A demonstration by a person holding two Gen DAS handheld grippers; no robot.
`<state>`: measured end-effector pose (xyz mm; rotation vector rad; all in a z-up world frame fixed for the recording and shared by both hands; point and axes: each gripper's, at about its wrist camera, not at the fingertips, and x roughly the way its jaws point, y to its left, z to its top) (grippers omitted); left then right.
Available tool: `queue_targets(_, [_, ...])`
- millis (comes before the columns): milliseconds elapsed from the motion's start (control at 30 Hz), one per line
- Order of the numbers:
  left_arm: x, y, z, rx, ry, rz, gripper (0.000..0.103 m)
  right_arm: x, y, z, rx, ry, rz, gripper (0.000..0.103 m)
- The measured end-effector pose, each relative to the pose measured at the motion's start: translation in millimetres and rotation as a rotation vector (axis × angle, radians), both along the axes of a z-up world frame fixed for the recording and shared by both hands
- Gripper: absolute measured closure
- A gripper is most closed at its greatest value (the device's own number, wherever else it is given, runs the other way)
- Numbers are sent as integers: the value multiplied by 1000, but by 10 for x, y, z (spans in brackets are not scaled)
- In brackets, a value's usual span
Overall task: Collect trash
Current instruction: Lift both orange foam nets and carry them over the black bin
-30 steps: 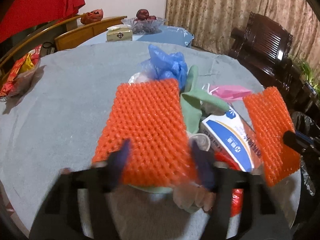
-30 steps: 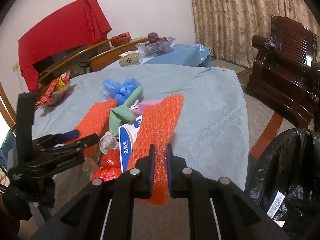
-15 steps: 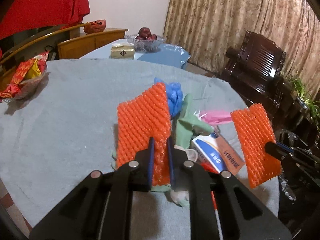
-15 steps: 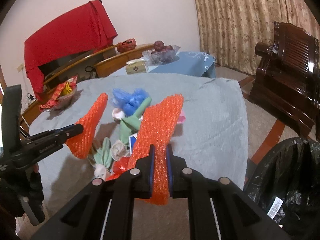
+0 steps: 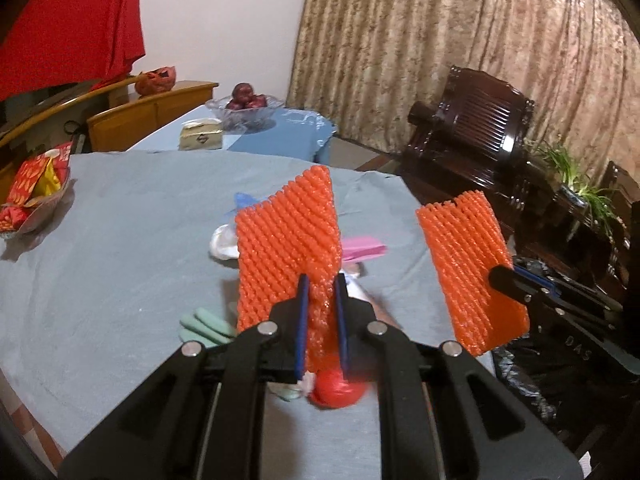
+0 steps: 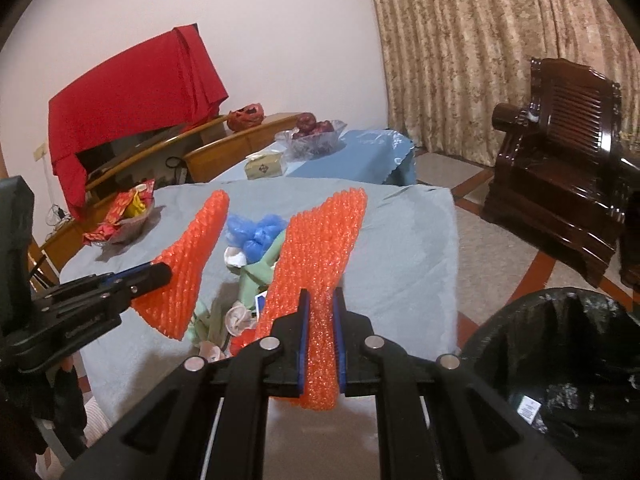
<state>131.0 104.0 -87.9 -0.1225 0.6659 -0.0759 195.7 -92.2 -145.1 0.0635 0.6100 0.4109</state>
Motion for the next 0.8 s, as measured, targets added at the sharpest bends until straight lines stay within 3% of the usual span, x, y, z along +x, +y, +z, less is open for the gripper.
queue_targets(800, [-122,-1220,144,-27,-26,-248,92,-501,-1044,202,-41,-17,-207,92])
